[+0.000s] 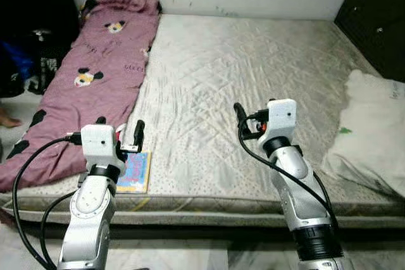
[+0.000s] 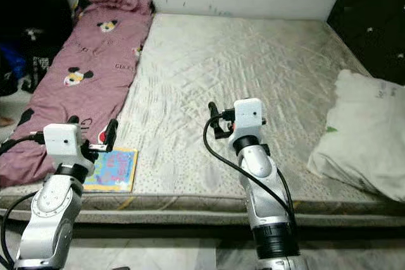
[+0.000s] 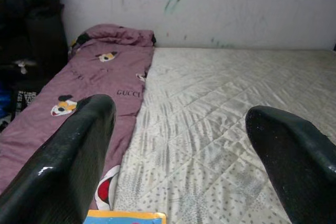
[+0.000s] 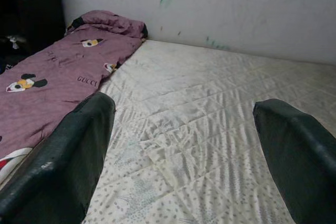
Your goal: Clean up the room
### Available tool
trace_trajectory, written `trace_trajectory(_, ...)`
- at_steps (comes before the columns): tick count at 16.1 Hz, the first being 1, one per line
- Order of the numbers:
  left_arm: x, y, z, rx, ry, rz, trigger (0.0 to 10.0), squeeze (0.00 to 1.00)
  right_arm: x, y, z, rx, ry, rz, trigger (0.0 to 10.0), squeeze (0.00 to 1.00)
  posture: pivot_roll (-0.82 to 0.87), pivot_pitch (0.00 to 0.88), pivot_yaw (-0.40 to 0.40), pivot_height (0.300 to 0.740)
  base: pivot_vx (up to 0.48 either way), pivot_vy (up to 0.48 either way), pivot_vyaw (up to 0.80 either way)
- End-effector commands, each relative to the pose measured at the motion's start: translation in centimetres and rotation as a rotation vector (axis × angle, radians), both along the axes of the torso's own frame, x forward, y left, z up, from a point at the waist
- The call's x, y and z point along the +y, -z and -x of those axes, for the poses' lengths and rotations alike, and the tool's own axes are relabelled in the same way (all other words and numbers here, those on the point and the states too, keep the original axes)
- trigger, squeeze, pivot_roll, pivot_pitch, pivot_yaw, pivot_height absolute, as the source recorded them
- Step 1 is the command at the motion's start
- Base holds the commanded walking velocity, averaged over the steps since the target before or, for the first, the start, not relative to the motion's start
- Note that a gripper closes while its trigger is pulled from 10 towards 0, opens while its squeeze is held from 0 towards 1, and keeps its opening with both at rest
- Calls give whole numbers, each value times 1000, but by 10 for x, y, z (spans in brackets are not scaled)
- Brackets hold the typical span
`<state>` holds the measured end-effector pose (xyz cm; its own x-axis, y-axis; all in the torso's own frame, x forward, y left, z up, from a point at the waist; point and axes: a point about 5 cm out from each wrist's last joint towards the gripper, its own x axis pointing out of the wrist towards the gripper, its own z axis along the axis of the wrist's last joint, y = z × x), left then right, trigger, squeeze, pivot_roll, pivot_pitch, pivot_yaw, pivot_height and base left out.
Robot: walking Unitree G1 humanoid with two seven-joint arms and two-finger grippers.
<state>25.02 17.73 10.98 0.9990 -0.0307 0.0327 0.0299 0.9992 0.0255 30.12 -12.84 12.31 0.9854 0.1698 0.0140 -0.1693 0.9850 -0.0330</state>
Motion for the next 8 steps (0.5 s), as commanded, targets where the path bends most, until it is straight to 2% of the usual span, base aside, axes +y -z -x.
trace_trajectory(1,0,-2,0,-5,11,2,10000,0,0,-3,-1,-13,0,0,10000,0,-69,0,-28,740,337,0,0)
trace_trajectory(5,0,-1,-1,0,8,2,10000,0,0,-3,-2,-12,4,3,10000,0,-68,0,-28,740,337,0,0)
trace_trajectory(8,0,1,-1,14,5,4,10000,0,-2,-2,-2,-9,9,7,10000,0,-68,0,-27,740,0,0,0)
